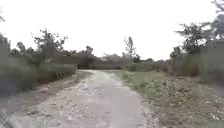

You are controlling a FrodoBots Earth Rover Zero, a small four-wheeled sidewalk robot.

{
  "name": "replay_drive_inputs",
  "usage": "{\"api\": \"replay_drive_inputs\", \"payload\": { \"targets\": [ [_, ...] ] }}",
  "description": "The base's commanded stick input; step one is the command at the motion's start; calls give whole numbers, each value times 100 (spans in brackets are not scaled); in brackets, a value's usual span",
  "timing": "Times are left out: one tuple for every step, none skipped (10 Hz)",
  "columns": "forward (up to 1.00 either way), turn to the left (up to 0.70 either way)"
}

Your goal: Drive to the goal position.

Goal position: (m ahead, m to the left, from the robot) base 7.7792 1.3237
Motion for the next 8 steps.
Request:
{"api": "replay_drive_inputs", "payload": {
  "targets": [
    [70, 0],
    [70, 0],
    [70, 0],
    [70, 0],
    [70, 0],
    [70, 0],
    [70, 0],
    [70, 0]
  ]
}}
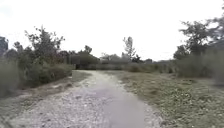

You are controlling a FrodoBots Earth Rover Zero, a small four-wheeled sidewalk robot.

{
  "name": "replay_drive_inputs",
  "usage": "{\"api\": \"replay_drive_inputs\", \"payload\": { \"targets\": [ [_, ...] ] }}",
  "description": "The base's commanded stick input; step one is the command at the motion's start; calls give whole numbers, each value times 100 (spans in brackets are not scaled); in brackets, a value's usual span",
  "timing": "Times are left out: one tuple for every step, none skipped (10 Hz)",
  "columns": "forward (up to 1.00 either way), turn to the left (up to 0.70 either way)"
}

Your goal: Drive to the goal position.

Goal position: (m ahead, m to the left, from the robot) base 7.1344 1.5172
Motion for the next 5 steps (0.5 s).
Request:
{"api": "replay_drive_inputs", "payload": {
  "targets": [
    [70, 0],
    [70, 0],
    [70, 0],
    [70, 0],
    [70, 0]
  ]
}}
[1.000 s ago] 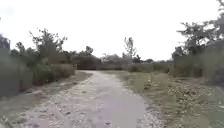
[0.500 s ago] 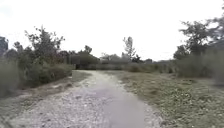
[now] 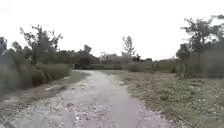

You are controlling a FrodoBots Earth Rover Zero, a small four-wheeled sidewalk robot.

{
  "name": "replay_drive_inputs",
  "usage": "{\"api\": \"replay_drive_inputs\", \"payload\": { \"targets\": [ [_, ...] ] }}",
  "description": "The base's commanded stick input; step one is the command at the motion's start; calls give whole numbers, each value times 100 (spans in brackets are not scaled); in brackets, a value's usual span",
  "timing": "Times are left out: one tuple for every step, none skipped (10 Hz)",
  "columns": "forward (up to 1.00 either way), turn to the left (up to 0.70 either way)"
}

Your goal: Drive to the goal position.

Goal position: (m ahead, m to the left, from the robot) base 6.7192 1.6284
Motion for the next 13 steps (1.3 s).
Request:
{"api": "replay_drive_inputs", "payload": {
  "targets": [
    [70, 0],
    [70, 0],
    [70, 0],
    [70, 0],
    [70, 0],
    [70, 0],
    [70, 0],
    [70, 0],
    [70, 0],
    [70, 0],
    [70, 3],
    [70, 35],
    [70, 35]
  ]
}}
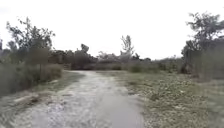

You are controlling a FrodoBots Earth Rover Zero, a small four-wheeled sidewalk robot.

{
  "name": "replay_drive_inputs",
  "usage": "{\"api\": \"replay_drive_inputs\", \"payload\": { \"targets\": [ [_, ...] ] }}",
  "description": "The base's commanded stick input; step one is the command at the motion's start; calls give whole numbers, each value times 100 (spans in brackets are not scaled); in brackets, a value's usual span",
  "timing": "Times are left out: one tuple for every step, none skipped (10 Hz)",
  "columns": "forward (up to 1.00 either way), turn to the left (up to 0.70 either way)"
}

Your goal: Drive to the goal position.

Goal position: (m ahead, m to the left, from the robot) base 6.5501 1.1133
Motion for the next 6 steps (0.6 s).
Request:
{"api": "replay_drive_inputs", "payload": {
  "targets": [
    [70, 35],
    [70, 35],
    [70, 35],
    [70, 25],
    [70, 0],
    [70, 0]
  ]
}}
